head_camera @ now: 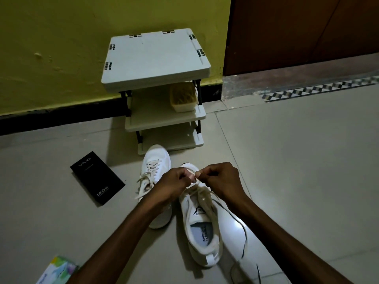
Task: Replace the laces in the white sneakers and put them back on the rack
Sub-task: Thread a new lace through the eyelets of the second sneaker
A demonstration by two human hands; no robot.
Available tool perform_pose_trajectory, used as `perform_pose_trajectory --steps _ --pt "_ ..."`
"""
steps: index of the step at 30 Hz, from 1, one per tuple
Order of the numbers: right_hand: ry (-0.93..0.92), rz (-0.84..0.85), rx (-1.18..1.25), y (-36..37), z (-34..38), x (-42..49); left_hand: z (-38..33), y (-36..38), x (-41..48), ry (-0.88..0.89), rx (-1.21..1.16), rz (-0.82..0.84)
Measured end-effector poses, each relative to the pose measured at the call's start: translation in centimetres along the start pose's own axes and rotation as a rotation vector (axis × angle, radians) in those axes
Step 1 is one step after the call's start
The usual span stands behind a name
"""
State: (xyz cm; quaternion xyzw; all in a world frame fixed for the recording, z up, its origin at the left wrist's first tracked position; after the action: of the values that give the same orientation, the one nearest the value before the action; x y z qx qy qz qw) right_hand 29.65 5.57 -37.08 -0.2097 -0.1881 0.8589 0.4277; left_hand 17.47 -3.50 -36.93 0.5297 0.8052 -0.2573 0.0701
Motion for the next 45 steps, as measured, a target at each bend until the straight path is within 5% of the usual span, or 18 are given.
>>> perform_pose_trajectory --steps 3,7,9,23,41,45 --pt "0.053 0.051 -0.085 0.4 -1.0 -0.2 0.6 -0.3 0.1 0.053 0.168 -0.049" --pt "-0.049 0.227 -0.661 1.7 -1.7 -1.5 1.4 -0.2 0.6 0.067 0.35 -0.063" --pt "-0.067 0.205 -0.732 2.0 -1.7 -1.6 1.7 0.2 0.6 0.062 0.386 -0.021" --pt "0.291 0.339 -0.075 1.0 -5.0 -0.5 2.9 2.6 0.3 0.098 0.485 -0.043" --pt "0.193 0.334 0.013 0.8 -4.9 -1.0 3.3 3.7 -0.6 0.081 0.33 -0.257" --pt "0.087 0.215 -0.046 1.1 -5.0 -1.2 3.8 3.3 -0.4 0.007 0.265 -0.248"
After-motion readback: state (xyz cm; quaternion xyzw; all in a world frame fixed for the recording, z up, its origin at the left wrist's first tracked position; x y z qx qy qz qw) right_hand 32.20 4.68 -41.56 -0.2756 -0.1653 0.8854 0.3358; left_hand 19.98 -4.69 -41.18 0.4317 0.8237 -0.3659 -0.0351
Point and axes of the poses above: each hand's wrist, its own x-axis towards the middle knuckle, its own y-axis out of the palm, z = x × y, the point moved 4 cm from there along x, towards the middle knuckle, and after that the axes turned 7 degrees about -x, right-handed, at the moved point
